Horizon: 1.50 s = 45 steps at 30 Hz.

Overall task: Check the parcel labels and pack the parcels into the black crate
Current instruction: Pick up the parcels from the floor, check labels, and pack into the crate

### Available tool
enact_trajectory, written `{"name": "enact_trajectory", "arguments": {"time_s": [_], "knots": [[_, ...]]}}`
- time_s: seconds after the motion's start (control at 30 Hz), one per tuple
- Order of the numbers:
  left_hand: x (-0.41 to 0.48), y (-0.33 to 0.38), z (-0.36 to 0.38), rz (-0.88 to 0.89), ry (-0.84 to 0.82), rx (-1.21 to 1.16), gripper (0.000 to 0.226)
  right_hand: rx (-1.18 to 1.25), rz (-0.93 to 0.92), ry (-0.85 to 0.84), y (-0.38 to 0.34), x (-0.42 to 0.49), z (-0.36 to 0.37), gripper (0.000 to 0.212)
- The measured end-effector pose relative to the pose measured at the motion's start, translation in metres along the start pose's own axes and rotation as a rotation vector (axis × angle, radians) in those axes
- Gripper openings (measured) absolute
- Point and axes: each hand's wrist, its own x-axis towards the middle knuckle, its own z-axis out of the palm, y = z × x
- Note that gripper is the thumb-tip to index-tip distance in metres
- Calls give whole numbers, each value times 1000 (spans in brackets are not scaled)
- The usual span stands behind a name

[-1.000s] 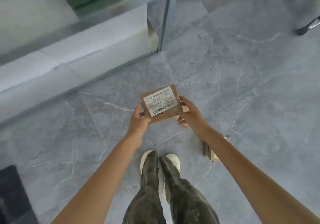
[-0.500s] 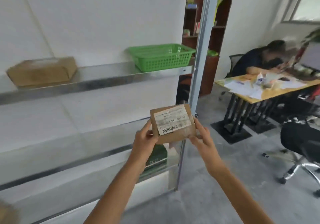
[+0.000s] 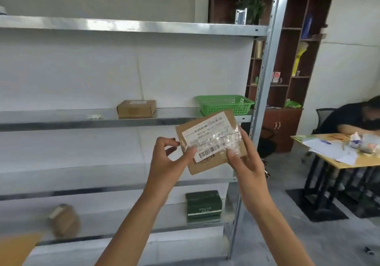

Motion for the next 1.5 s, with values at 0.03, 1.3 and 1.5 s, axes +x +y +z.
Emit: {"name": "enact_trajectory", "arguments": {"time_s": [0.03, 1.3, 1.5], "knots": [[-11, 3, -7, -22, 1, -51, 56, -12, 9, -22, -6, -7, 3, 51], [-386, 28, -518, -38, 604, 184, 47, 308, 399, -472, -95, -358, 484, 45], [-393, 9, -589, -64, 709, 248, 37, 230, 418, -632, -82, -375, 559, 49]]}}
